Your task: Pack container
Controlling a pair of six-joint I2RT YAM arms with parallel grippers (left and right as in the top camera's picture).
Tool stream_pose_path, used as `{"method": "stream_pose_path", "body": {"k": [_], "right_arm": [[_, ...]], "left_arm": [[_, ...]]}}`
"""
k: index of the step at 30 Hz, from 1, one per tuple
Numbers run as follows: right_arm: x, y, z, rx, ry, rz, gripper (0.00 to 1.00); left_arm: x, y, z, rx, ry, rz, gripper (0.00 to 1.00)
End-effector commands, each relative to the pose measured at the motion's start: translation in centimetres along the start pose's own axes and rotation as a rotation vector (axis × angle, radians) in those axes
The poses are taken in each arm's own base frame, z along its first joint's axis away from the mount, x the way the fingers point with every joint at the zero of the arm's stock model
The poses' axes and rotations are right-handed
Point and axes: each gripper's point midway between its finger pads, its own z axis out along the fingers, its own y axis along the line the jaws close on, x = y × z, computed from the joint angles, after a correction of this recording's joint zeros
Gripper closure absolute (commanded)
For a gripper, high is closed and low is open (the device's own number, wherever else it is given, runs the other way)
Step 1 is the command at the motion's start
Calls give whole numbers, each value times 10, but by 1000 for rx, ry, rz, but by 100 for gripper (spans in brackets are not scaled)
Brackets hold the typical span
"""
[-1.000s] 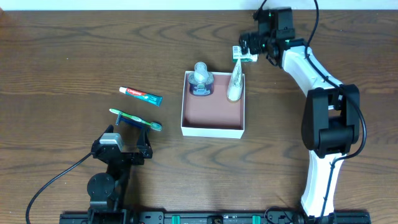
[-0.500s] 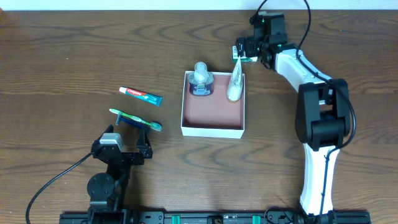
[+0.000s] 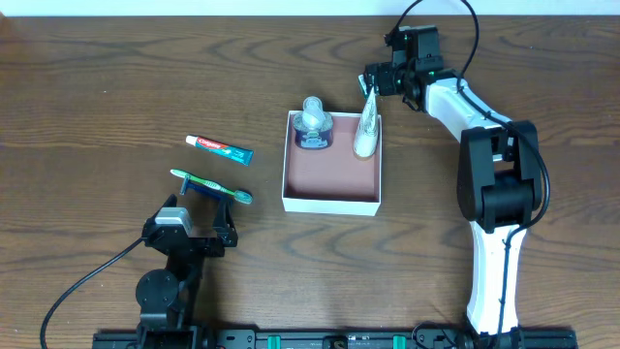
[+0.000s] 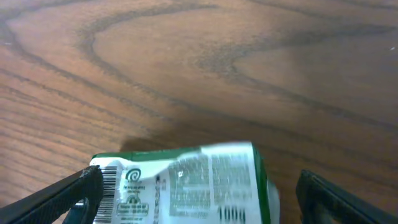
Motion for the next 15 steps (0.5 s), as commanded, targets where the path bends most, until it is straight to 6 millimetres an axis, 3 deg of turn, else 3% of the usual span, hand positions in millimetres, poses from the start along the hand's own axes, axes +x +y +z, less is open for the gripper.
{"method": "stream_pose_path", "body": {"k": [1,11,15], "right_arm": [[13,10,6,-13,46,-2,1],[28,-5,4,45,104,63,1],[22,-12,3,50,83,75,1]], "left_arm": [[15,2,1,-2,47,-6,2],[15,2,1,-2,47,-6,2],[15,2,1,-2,47,-6,2]]}}
